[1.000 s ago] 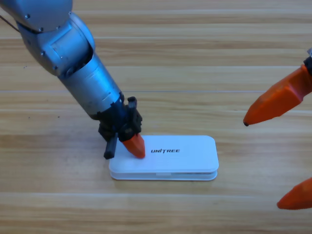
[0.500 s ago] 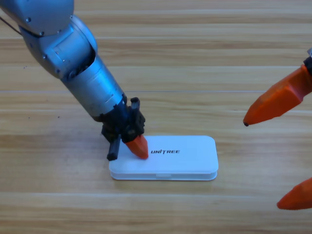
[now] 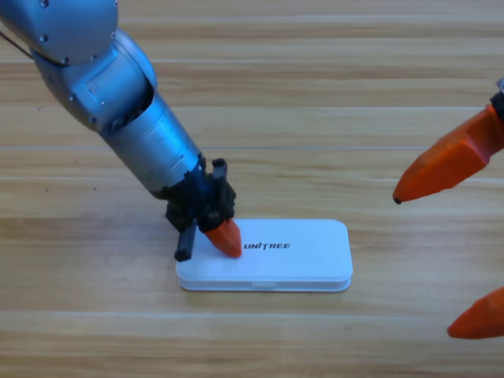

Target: Clean up eraser and pencils

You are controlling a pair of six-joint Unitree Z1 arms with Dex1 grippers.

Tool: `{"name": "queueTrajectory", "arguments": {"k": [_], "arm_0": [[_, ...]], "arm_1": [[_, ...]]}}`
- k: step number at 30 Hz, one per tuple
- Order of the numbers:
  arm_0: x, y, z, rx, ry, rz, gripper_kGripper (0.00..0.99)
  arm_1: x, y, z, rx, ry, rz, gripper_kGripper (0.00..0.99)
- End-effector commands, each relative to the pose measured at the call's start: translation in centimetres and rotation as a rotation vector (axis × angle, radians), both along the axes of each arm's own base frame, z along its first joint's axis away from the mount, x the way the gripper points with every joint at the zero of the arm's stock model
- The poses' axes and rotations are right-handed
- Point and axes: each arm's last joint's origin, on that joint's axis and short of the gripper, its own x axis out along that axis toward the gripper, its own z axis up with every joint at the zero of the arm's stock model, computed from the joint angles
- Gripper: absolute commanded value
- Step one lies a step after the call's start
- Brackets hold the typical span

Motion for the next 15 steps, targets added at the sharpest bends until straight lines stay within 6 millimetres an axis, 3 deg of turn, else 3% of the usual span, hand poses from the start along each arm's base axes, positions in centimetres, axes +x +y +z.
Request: {"name": "queueTrajectory", "arguments": {"k": [1, 7, 15], "arm_0": [[-1.0, -0.4, -3.0, 0.064, 0.059, -0.014, 0.0], [-1.1, -0.3, -3.0, 0.064, 0.056, -0.014, 0.0], [-1.3, -0.2, -0.7, 0.044, 0.028, -0.011, 0.0]], "arm_1": [[1.3, 0.9, -2.0, -0.048, 0.062, -0.02, 0.919], [1.3, 0.9, -2.0, -0.048, 0.062, -0.02, 0.919], [1.3, 0.9, -2.0, -0.048, 0.062, -0.02, 0.919]]}}
